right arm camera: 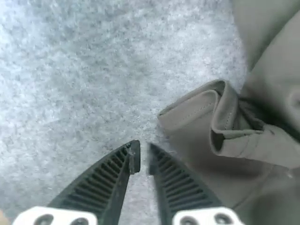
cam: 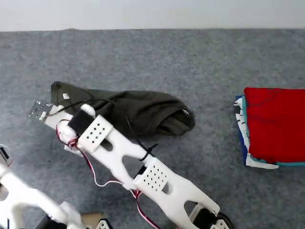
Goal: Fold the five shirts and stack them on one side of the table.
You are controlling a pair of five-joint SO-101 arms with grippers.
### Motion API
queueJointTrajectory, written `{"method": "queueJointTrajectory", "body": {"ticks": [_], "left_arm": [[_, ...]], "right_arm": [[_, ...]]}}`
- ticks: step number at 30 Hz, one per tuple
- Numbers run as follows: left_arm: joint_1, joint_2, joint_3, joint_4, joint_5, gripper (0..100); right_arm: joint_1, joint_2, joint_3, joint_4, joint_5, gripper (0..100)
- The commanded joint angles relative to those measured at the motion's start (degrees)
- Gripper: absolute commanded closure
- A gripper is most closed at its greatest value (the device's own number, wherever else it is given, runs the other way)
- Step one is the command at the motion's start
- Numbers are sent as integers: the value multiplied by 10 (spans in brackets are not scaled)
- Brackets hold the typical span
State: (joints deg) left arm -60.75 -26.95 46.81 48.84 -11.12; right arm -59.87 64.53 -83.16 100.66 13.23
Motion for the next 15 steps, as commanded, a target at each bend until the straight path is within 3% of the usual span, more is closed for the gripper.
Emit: {"method": "queueJointTrajectory", "body": {"ticks": [1,15], "left_arm": [[0,-24,1,-16,-8,834],[-4,-24,2,-16,-10,834]], "right_arm": [[-4,-51,-3,15,-45,788],[44,69,-3,-74,-62,823]]}}
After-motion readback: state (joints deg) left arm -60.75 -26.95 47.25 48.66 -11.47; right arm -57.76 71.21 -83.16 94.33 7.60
